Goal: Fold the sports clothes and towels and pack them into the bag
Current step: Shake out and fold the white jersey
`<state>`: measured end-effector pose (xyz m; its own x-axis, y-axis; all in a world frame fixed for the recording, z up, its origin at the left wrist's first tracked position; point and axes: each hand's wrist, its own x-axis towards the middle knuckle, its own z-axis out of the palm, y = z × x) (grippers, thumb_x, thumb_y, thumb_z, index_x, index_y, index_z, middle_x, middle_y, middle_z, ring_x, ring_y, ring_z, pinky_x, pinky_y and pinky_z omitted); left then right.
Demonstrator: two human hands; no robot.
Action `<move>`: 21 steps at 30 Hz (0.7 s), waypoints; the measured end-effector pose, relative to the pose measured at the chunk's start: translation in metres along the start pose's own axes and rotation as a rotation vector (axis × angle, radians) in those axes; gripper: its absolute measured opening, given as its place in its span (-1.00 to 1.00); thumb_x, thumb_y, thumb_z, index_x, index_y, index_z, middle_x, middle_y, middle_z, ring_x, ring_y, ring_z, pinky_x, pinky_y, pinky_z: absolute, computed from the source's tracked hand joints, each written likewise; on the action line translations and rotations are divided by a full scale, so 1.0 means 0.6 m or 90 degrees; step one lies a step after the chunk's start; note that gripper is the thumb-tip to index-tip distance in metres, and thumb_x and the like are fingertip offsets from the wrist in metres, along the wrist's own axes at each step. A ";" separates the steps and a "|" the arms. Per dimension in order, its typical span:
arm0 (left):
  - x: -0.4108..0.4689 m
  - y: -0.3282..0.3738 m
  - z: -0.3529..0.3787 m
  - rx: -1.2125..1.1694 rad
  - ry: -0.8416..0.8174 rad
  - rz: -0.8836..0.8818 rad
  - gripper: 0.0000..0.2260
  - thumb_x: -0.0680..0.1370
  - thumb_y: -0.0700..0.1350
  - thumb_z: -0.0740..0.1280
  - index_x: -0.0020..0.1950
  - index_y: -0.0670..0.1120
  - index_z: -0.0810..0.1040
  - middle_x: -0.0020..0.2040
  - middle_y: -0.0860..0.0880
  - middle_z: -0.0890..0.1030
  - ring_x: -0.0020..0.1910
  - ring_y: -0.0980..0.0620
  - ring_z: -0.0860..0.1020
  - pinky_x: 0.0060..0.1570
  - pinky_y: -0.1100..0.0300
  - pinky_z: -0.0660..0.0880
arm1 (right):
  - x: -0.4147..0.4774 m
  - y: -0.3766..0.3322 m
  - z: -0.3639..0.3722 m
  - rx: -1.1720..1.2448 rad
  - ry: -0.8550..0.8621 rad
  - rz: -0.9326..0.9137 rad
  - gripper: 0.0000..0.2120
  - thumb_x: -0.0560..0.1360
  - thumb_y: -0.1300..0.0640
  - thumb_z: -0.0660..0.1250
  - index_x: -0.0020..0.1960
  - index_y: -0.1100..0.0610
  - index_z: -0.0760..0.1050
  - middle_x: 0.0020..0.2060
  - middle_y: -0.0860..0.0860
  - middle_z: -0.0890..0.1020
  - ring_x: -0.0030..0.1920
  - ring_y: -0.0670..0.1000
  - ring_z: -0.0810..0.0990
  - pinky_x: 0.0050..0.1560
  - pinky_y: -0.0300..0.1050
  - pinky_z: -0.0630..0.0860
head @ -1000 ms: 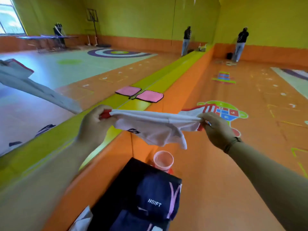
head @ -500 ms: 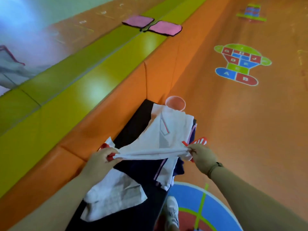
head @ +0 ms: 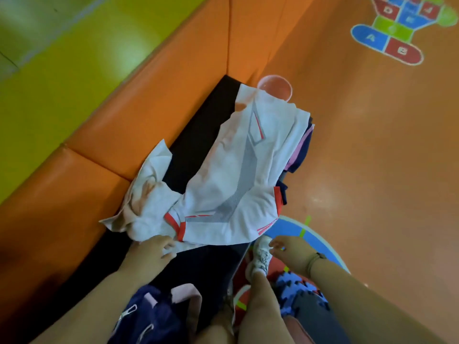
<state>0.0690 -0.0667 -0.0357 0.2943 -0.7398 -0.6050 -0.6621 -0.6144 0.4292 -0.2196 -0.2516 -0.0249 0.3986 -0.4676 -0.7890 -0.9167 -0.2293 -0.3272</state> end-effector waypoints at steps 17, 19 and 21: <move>0.169 0.138 0.240 -0.111 0.039 0.005 -0.77 0.48 -0.13 0.39 0.12 -0.06 0.52 0.06 0.01 0.53 0.08 -0.02 0.50 0.06 0.13 0.45 | 0.181 0.081 -0.074 0.056 0.179 -0.019 -0.80 0.53 0.08 0.30 0.11 0.14 0.54 0.04 0.09 0.60 -0.01 0.10 0.55 0.09 0.07 0.49; 0.186 0.153 0.271 -0.033 0.085 0.081 -0.63 0.34 -0.11 0.53 0.08 -0.06 0.51 0.01 -0.06 0.54 -0.01 -0.15 0.51 -0.07 0.03 0.51 | 0.205 0.072 -0.087 0.057 0.259 -0.055 -0.77 0.51 0.09 0.33 0.12 0.16 0.51 0.03 0.11 0.54 -0.03 0.13 0.53 0.05 0.07 0.47; 0.197 0.161 0.300 0.059 0.124 0.117 -0.46 0.20 0.00 0.60 0.07 -0.02 0.44 -0.01 -0.07 0.54 -0.07 -0.17 0.52 -0.17 0.03 0.54 | 0.232 0.064 -0.098 0.037 0.288 -0.087 -0.66 0.48 0.08 0.37 0.19 0.20 0.47 0.07 0.14 0.48 0.03 0.16 0.49 0.07 0.02 0.42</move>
<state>-0.0843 -0.1640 -0.1862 0.2852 -0.8805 -0.3788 -0.7736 -0.4447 0.4513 -0.1975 -0.3758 -0.1166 0.4760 -0.7643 -0.4350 -0.8499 -0.2728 -0.4508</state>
